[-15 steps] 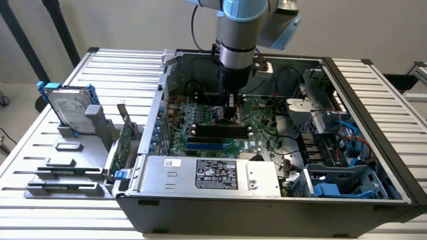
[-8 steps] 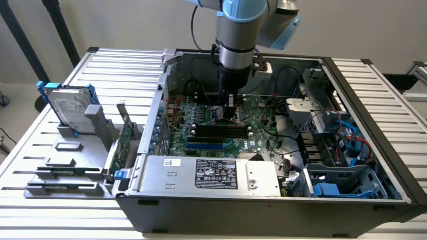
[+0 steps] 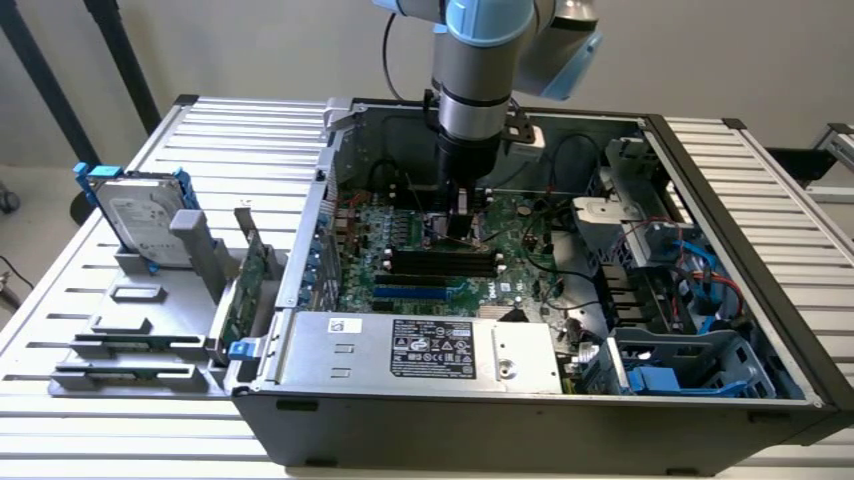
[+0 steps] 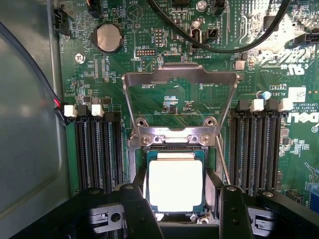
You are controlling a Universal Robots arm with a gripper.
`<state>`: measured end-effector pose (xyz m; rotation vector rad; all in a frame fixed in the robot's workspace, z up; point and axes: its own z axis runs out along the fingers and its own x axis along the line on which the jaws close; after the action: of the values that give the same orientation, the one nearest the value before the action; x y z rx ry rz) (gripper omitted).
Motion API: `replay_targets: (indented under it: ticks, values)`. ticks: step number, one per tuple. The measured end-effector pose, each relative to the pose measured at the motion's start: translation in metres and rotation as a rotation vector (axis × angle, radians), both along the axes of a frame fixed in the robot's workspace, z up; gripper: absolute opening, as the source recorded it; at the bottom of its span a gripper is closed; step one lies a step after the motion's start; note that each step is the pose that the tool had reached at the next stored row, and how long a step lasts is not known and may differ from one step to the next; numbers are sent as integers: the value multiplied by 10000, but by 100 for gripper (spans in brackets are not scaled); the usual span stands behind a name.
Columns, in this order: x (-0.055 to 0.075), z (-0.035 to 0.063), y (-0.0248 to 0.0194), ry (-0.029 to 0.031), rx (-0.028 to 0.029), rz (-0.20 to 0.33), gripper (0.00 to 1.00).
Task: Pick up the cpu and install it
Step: 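Place the cpu into insertion slot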
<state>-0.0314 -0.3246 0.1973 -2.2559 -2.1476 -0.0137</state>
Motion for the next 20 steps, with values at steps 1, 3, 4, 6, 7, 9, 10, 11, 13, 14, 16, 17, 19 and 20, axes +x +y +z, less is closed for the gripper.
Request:
replay_targets:
  ticks: [1,3,4,6,7,9,10,11,13,14,16,17,19,20]
  values:
    - [0,-1,0,0,-1,0,55]
    - [0,-3,0,0,-1,0,55]
    - [0,-4,0,0,-1,0,55]
    - [0,-5,0,1,-1,0,55]
    - [0,-6,0,0,-1,0,55]
    - [0,-6,0,0,0,0,55]
    - [0,-7,0,0,2,-1,55]
    - [1,-10,2,-4,12,0,56]
    - [1,-9,1,-4,7,-1,56]
    - [0,-8,1,-2,5,0,63]
    - [0,-7,0,0,1,0,63]
    - [0,-5,0,0,-1,-1,63]
    - [0,7,0,-1,1,-1,63]
    - [0,17,0,-1,2,-1,63]
